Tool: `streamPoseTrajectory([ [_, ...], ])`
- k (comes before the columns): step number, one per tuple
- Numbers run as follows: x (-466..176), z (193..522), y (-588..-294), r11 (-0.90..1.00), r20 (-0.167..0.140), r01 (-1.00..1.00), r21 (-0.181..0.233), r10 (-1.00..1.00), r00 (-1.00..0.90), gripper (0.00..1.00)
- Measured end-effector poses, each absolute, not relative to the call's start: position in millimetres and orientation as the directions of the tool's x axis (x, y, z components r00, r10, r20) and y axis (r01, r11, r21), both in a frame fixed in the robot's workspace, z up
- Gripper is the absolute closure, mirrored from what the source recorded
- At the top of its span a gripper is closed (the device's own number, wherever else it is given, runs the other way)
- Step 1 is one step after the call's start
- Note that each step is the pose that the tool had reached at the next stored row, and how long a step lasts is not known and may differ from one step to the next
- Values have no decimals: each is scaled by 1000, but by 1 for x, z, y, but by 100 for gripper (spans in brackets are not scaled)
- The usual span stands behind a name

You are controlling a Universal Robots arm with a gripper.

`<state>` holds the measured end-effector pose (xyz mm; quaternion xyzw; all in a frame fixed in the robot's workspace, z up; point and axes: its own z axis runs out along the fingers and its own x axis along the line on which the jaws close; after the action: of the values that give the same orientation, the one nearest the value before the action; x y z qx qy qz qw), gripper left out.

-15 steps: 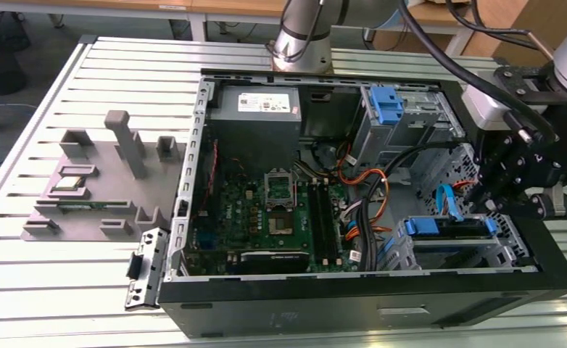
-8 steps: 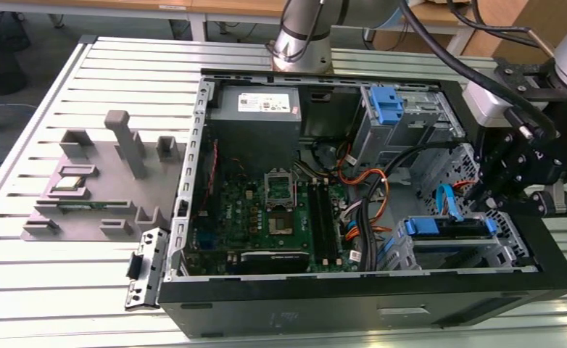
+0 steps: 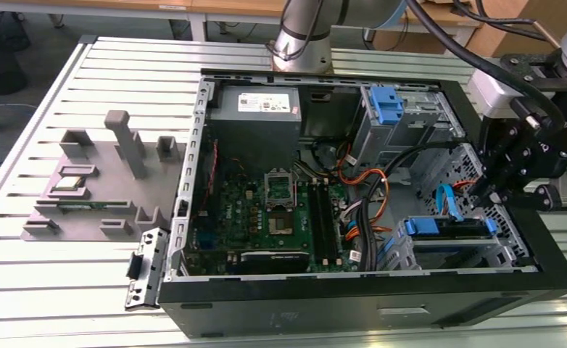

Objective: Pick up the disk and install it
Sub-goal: 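Insert the second disk wire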

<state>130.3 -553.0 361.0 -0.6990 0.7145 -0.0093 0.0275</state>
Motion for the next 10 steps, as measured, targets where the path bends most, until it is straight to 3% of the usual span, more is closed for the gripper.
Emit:
streamPoseTrajectory([
  [10, 135, 361, -540, 23, -39, -998, -51, -999, -21, 77],
])
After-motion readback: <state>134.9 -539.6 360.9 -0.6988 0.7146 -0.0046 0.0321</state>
